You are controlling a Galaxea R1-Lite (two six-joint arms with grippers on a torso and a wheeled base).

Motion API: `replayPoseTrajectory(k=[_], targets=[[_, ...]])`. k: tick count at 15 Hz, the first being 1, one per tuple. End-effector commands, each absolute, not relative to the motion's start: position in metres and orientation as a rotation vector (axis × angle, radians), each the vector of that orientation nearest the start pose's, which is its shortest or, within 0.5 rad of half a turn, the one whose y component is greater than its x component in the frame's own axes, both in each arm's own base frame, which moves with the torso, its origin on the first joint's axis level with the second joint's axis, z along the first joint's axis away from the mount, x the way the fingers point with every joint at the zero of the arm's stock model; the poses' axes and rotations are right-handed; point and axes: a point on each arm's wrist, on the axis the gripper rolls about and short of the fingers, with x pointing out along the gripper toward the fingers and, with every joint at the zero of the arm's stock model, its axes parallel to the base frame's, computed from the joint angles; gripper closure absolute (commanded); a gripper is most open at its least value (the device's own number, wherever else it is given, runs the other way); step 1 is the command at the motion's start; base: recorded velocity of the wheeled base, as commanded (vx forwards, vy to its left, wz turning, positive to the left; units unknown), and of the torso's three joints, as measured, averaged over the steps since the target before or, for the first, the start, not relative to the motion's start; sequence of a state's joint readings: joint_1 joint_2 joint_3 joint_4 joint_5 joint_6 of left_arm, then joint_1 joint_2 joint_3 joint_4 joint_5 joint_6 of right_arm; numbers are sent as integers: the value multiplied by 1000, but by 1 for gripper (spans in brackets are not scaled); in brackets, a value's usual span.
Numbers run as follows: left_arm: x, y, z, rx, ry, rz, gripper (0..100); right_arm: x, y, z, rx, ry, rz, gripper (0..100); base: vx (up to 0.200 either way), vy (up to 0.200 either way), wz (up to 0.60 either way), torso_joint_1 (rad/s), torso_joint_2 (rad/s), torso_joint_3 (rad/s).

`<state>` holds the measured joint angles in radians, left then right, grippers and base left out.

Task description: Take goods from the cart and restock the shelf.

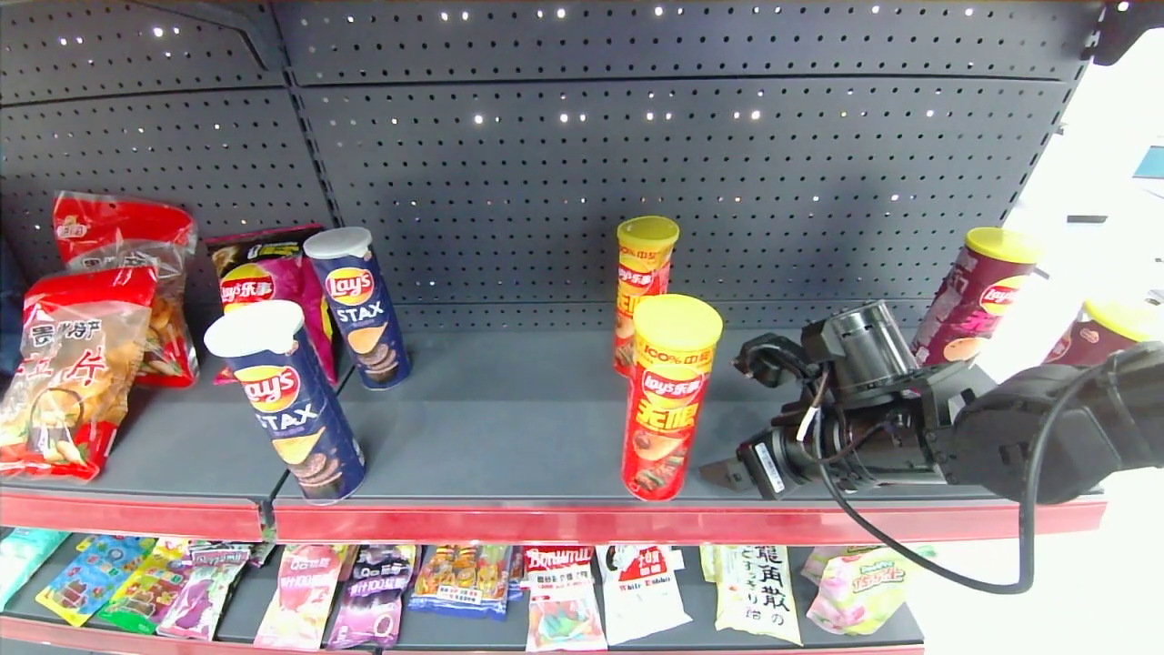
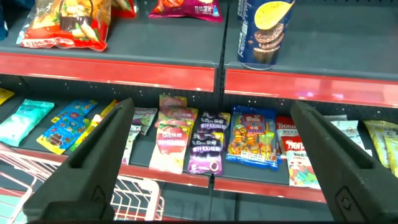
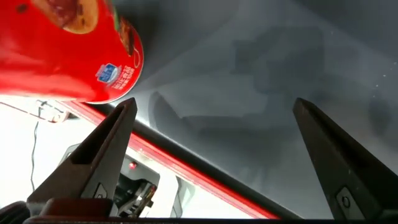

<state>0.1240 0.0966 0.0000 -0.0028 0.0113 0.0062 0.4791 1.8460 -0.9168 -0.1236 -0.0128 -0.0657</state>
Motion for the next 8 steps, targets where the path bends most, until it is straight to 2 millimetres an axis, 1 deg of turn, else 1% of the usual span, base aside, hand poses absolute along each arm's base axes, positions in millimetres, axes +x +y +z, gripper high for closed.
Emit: replayPoseTrajectory(k=[1,8], targets=[[-15,-2,78,1,95,136,0,283,147,117,-263,784,467,0,0,0,0,0,0,0],[-15,-2,78,1,95,136,0,286,151,112,-269,794,468,0,0,0,0,0,0,0]])
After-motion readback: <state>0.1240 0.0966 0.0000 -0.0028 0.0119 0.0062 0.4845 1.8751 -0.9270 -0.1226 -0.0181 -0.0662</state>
